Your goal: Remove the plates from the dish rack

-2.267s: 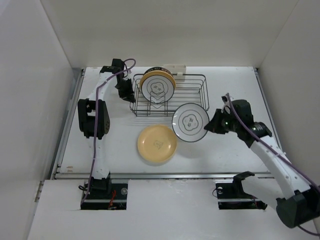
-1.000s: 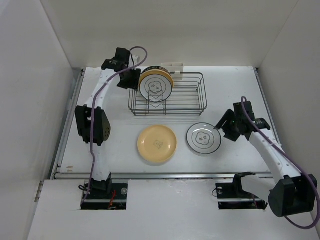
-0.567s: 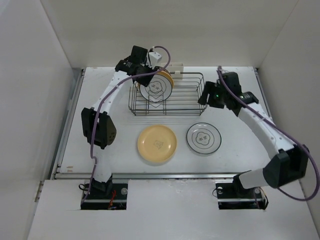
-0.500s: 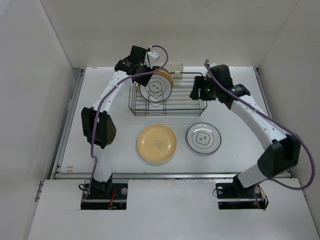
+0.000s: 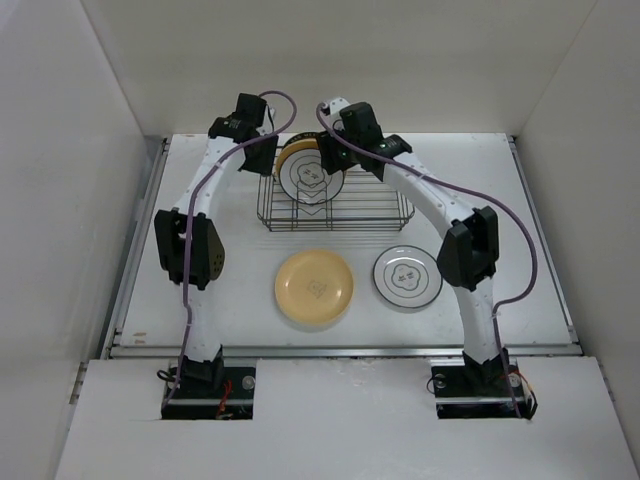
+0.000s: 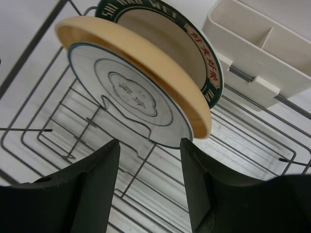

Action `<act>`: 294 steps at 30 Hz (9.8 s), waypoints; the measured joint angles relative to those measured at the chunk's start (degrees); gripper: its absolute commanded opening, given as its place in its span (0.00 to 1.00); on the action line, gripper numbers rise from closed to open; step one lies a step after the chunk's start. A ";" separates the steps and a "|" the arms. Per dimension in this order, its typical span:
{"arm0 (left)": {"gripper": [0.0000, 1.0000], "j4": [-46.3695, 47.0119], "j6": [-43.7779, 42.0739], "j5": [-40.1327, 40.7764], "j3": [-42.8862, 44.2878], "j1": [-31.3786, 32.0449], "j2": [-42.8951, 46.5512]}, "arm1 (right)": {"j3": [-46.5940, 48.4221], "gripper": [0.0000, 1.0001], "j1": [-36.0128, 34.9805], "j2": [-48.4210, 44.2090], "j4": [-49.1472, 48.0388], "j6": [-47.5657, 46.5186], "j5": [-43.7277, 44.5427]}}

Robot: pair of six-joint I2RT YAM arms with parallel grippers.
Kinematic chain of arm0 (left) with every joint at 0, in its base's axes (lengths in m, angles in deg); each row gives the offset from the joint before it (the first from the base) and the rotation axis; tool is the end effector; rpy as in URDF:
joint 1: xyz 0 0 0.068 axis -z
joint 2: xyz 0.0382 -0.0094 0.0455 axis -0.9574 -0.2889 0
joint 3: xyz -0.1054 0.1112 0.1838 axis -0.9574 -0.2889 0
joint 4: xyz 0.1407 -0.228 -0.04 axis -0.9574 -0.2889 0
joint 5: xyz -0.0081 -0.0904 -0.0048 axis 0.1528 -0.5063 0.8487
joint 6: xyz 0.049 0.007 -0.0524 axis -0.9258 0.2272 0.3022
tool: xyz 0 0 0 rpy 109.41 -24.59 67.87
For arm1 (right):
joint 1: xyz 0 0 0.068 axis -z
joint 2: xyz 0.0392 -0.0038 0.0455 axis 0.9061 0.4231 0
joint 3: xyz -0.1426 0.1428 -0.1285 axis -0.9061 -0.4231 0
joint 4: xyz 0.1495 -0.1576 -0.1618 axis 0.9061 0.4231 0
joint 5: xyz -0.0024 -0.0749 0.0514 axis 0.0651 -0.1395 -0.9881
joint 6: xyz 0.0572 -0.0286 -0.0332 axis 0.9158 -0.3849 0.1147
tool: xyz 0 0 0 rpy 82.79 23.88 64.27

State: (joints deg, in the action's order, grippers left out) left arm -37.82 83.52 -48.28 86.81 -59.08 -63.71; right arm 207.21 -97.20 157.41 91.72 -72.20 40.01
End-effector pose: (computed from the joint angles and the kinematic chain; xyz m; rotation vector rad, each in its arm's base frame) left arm 0.4570 -0.1076 0.2856 0.3448 2.3534 0.0694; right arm 0.4340 0.2759 0.2851 -0.6258 2.0768 0.3565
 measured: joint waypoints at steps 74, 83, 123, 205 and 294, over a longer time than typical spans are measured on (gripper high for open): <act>0.00 -6.01 5.75 -10.88 3.43 -4.63 -13.40 | -13.79 0.00 -2.34 -10.10 -21.75 -10.58 10.29; 0.00 -6.05 5.86 -11.96 3.43 -5.05 -13.40 | -19.87 0.00 8.26 -20.63 -13.09 11.65 -2.05; 0.01 -6.34 5.60 -14.82 3.39 -6.10 -13.31 | -83.30 0.87 23.87 -69.31 8.59 45.62 0.13; 0.00 -8.50 11.37 -4.55 3.74 -3.74 -13.51 | -21.99 0.00 -7.19 -5.55 -53.00 -27.87 35.30; 0.00 -21.07 1.11 -13.11 16.85 -4.87 -17.77 | -25.22 0.66 8.59 -14.19 -3.56 1.22 -2.25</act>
State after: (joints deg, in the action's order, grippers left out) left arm -58.89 84.63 -61.39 103.66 -63.95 -81.48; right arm 181.99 -88.61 143.22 88.16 -70.98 37.75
